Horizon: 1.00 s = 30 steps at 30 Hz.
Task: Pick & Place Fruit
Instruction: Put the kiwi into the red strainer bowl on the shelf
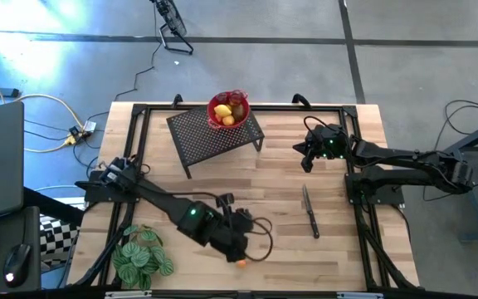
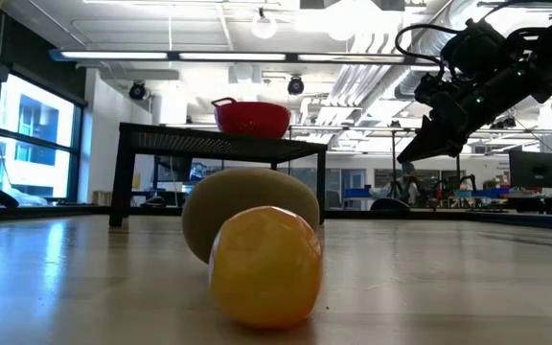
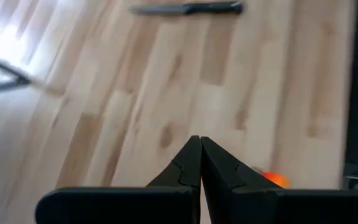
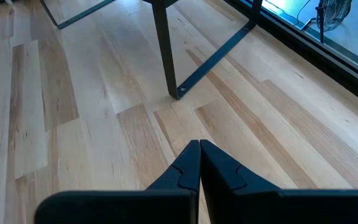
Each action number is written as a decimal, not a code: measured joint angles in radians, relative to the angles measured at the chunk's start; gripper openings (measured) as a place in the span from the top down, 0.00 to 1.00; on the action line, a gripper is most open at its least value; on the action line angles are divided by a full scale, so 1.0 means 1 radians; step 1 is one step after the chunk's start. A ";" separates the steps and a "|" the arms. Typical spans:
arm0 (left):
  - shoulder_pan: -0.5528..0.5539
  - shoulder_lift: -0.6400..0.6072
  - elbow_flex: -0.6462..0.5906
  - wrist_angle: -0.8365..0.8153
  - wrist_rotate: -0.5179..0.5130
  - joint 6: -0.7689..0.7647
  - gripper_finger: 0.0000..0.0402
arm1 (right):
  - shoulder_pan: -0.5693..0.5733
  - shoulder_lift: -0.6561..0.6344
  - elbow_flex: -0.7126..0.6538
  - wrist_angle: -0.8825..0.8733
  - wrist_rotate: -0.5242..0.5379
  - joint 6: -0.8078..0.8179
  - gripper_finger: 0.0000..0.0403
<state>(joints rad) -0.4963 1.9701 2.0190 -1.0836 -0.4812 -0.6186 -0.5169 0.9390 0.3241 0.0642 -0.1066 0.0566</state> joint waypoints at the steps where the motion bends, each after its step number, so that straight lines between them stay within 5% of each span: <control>1: -0.005 0.000 0.000 0.015 0.001 0.015 1.00 | 0.000 0.000 0.000 0.000 0.000 0.000 0.99; 6: 0.000 0.000 0.000 0.038 0.034 0.035 1.00 | 0.000 0.000 0.000 0.000 0.000 0.000 0.99; 13: -0.002 0.008 0.000 0.088 0.209 0.024 1.00 | 0.000 0.000 0.000 0.000 0.000 0.003 0.99; 30: -0.001 0.011 0.001 0.219 0.290 -0.007 1.00 | 0.000 0.000 0.000 -0.040 0.000 0.003 0.99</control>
<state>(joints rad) -0.4976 1.9812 2.0204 -0.8651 -0.1909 -0.6257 -0.5167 0.9390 0.3241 0.0243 -0.1067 0.0597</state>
